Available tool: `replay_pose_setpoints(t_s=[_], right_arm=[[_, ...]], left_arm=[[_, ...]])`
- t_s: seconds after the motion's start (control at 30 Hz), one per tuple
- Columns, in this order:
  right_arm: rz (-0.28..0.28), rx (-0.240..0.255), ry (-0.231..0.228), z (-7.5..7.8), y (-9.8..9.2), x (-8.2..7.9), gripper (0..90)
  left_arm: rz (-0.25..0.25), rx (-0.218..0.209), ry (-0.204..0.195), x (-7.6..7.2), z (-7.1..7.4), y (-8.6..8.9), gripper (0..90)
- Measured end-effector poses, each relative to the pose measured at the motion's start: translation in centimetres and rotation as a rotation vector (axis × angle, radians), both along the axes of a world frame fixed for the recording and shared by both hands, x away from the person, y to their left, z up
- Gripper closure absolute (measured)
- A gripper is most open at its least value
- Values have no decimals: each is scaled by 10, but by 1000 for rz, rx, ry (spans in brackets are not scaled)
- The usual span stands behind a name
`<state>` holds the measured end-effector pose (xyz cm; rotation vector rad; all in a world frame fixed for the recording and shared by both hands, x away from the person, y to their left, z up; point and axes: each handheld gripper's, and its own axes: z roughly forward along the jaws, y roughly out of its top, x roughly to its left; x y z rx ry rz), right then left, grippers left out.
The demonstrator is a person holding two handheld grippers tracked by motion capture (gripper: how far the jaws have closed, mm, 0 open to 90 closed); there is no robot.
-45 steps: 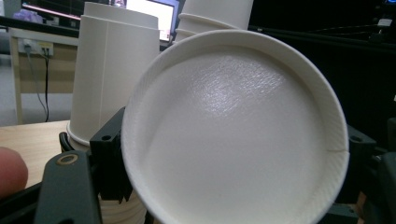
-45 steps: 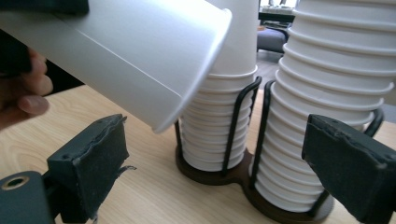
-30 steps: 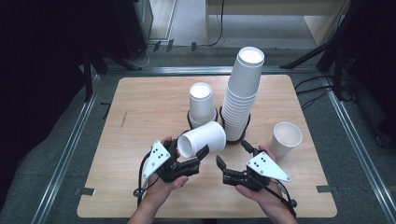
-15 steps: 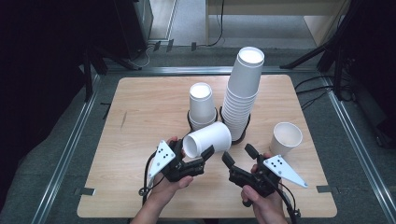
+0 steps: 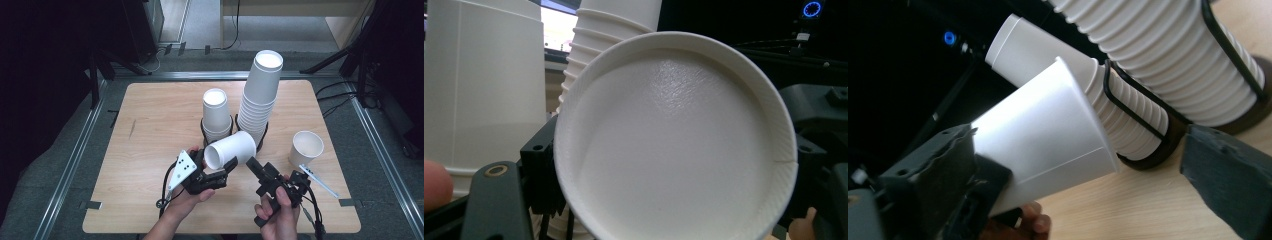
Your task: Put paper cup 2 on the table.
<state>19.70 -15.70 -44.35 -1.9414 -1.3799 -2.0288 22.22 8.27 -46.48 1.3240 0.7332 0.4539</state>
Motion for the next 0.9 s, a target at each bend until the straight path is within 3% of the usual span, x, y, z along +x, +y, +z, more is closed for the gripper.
replay_pose_setpoints(t_s=[0.1, 0.17, 0.3, 0.4, 0.6, 0.73, 0.9], right_arm=[[-34, 108, 81, -5, -2, 1, 0], [-46, 152, 121, -7, -2, 2, 0], [-36, 242, 187, -11, 0, 2, 0], [-38, 345, 268, -12, 2, 0, 0], [-20, 530, 353, -14, 6, 2, 0], [-18, 609, 374, -14, 8, 6, 0], [-14, 637, 407, -15, 13, 11, 0]], left_arm=[[-8, 0, -4, 0, -1, -3, 215], [-11, 5, -4, 0, -2, -4, 215], [-14, 2, -5, 1, -3, -7, 215], [-16, 4, -7, 1, -4, -8, 215], [-18, 8, -15, -1, -6, -10, 215], [-19, 15, -24, -2, -6, -12, 215], [-22, 13, -30, -3, -7, -14, 216]])
